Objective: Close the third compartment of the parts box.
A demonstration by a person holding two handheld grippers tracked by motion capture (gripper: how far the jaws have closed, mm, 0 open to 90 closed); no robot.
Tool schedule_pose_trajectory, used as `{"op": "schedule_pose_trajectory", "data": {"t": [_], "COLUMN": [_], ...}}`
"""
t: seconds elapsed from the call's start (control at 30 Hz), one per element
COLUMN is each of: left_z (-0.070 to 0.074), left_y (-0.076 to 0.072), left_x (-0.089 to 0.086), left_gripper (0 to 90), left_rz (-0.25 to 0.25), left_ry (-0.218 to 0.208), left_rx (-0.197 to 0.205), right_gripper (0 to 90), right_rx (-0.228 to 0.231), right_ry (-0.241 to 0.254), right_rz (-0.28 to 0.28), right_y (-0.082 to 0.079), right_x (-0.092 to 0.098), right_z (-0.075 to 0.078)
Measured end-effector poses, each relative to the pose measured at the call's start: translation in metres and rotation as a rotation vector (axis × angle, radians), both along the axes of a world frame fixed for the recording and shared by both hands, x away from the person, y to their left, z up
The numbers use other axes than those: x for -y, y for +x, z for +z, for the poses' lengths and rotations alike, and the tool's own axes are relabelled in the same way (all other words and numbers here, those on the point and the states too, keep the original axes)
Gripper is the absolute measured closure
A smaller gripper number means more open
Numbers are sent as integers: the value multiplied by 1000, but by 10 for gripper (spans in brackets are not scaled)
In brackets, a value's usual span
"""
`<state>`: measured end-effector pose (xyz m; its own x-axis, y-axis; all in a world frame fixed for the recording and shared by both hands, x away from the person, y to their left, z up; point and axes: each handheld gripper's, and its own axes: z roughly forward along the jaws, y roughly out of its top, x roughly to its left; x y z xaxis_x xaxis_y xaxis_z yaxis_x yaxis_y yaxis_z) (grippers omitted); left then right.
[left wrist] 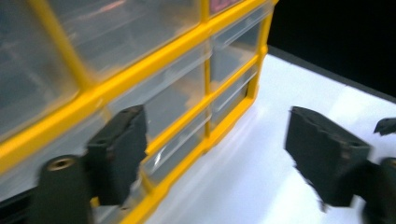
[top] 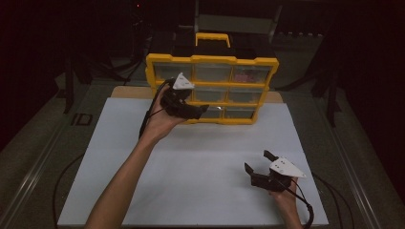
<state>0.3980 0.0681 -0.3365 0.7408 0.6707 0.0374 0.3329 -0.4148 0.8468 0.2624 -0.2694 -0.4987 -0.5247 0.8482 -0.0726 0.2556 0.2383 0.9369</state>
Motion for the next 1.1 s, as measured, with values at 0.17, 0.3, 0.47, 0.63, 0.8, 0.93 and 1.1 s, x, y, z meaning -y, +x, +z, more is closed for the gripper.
{"op": "schedule_pose_trajectory", "data": {"t": [0.17, 0.3, 0.47, 0.63, 0.8, 0.93, 1.1], "left_z": [-9, -18, -45, -69, -97, -110, -123], "left_y": [-24, -45, -82, -107, -128, -139, -153], "left_x": [-26, -46, -79, -105, -130, -141, -160], "left_gripper": [145, 121, 99, 48, 19, 8, 4], "left_rz": [17, 36, 82, 105, 153, 176, 224], "left_ry": [-7, -14, -13, -49, -60, -75, -108], "left_rx": [21, 44, 46, 42, 32, 56, 85], "right_gripper": [126, 126, 125, 125, 125, 125, 123], "right_rx": [3, -2, 0, 1, 2, 5, 9], "right_ry": [-3, 2, -1, -2, 7, 21, 22], "right_rz": [6, 8, 11, 14, 15, 13, 16], "right_y": [-1, -1, -2, -3, -6, -11, -17], "right_x": [-2, -3, -5, -7, -8, -7, -7], "right_z": [0, 0, 0, 0, 1, 3, 3]}}
